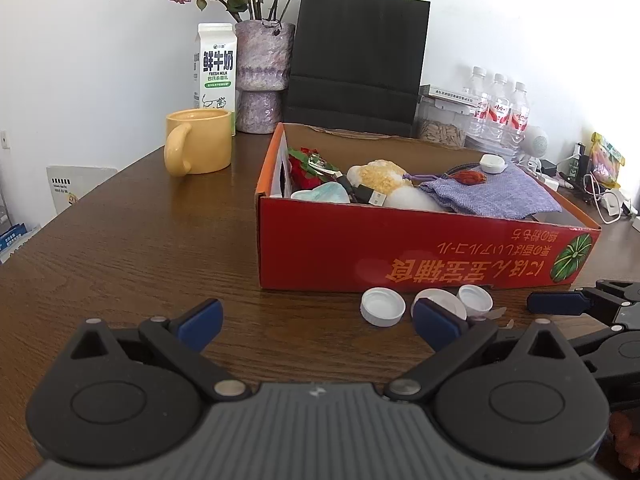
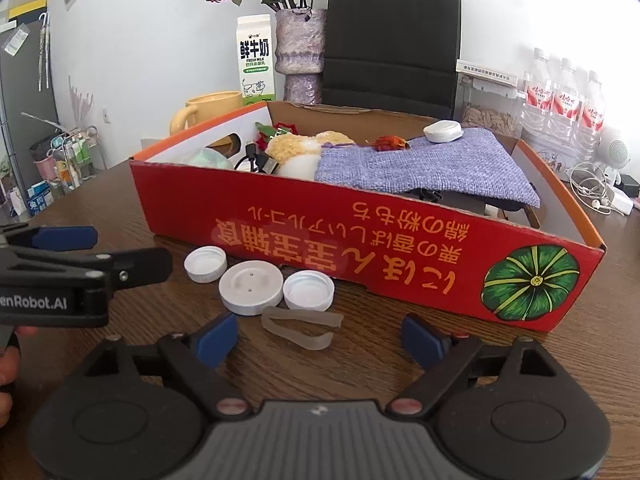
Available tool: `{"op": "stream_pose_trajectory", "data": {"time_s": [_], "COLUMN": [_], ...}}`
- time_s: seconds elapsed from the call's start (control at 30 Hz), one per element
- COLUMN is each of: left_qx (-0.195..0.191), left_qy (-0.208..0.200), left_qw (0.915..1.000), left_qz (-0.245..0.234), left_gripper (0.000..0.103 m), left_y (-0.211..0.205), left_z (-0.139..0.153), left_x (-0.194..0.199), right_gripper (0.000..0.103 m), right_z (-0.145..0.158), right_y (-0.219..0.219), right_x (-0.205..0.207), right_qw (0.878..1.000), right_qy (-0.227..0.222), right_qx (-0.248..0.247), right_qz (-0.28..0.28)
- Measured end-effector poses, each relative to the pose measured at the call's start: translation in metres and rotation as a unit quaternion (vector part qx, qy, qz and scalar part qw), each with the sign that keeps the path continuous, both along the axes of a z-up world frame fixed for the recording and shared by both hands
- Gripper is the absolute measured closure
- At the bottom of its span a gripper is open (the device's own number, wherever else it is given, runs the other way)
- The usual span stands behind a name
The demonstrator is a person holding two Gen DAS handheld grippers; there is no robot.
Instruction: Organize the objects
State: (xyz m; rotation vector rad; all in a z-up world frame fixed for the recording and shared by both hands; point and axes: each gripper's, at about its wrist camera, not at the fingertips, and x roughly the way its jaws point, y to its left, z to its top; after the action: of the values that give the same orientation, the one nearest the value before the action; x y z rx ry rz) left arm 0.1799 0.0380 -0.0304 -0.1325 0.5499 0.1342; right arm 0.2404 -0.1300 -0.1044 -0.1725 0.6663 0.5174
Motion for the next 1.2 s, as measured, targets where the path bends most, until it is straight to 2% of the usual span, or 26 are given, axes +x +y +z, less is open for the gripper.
{"op": "stream_pose_trajectory", "data": {"time_s": [0.07, 0.13, 0.2, 0.23, 0.3, 0.37, 0.43, 0.47, 0.57, 0.8, 0.93, 1.03, 1.1, 1.13, 1.2], "left_qx": [-0.002, -0.003, -0.004, -0.005, -0.006, -0.006, -0.007, -0.007, -0.007, -0.009, -0.01, -0.01, -0.01, -0.01, -0.01], "left_qy": [0.0, 0.001, 0.002, 0.003, 0.003, 0.002, 0.002, 0.002, 0.002, 0.007, 0.01, 0.011, 0.011, 0.011, 0.011], "left_qw": [1.0, 1.0, 1.0, 1.0, 1.0, 1.0, 1.0, 1.0, 1.0, 0.9999, 0.9999, 0.9999, 0.9999, 0.9999, 0.9999], "left_qz": [0.0, -0.001, -0.001, -0.001, -0.001, 0.0, 0.0, 0.0, 0.0, 0.001, 0.003, 0.005, 0.004, 0.004, 0.004], "left_gripper": [0.0, 0.0, 0.0, 0.0, 0.0, 0.0, 0.0, 0.0, 0.0, 0.0, 0.0, 0.0, 0.0, 0.0, 0.0], "left_y": [0.0, 0.001, 0.001, 0.001, 0.001, 0.001, 0.001, 0.001, 0.001, 0.002, 0.002, 0.002, 0.003, 0.003, 0.003], "left_z": [0.0, 0.0, 0.0, -0.001, -0.001, -0.001, -0.001, -0.001, -0.001, -0.001, -0.001, -0.001, -0.001, -0.002, -0.001], "left_x": [0.0, 0.0, 0.0, 0.0, 0.0, 0.0, 0.0, 0.0, 0.0, 0.001, 0.002, 0.002, 0.002, 0.002, 0.002], "right_gripper": [0.016, 0.029, 0.048, 0.052, 0.07, 0.081, 0.087, 0.093, 0.1, 0.101, 0.101, 0.084, 0.046, 0.041, 0.041], "right_z": [0.0, 0.002, 0.003, 0.004, 0.004, 0.005, 0.005, 0.006, 0.008, 0.018, 0.02, 0.018, 0.016, 0.015, 0.012], "right_y": [0.0, 0.0, 0.0, 0.0, 0.0, -0.001, -0.002, -0.002, -0.003, -0.013, -0.021, -0.018, -0.012, -0.009, -0.003], "right_x": [0.0, -0.003, -0.006, -0.006, -0.007, -0.007, -0.007, -0.008, -0.014, -0.035, -0.035, -0.03, -0.029, -0.03, -0.029], "right_qw": [1.0, 1.0, 1.0, 1.0, 1.0, 1.0, 0.999, 0.999, 0.999, 0.994, 0.993, 0.995, 0.996, 0.997, 0.998], "right_qy": [0.0, -0.005, -0.01, -0.012, -0.013, -0.014, -0.013, -0.014, -0.026, -0.09, -0.093, -0.075, -0.066, -0.065, -0.058], "right_qx": [0.002, 0.005, 0.009, 0.011, 0.014, 0.018, 0.021, 0.022, 0.027, 0.056, 0.072, 0.061, 0.046, 0.037, 0.021], "right_qz": [0.003, 0.01, 0.017, 0.019, 0.021, 0.021, 0.021, 0.021, 0.026, 0.02, 0.01, 0.015, 0.023, 0.026, 0.028]}}
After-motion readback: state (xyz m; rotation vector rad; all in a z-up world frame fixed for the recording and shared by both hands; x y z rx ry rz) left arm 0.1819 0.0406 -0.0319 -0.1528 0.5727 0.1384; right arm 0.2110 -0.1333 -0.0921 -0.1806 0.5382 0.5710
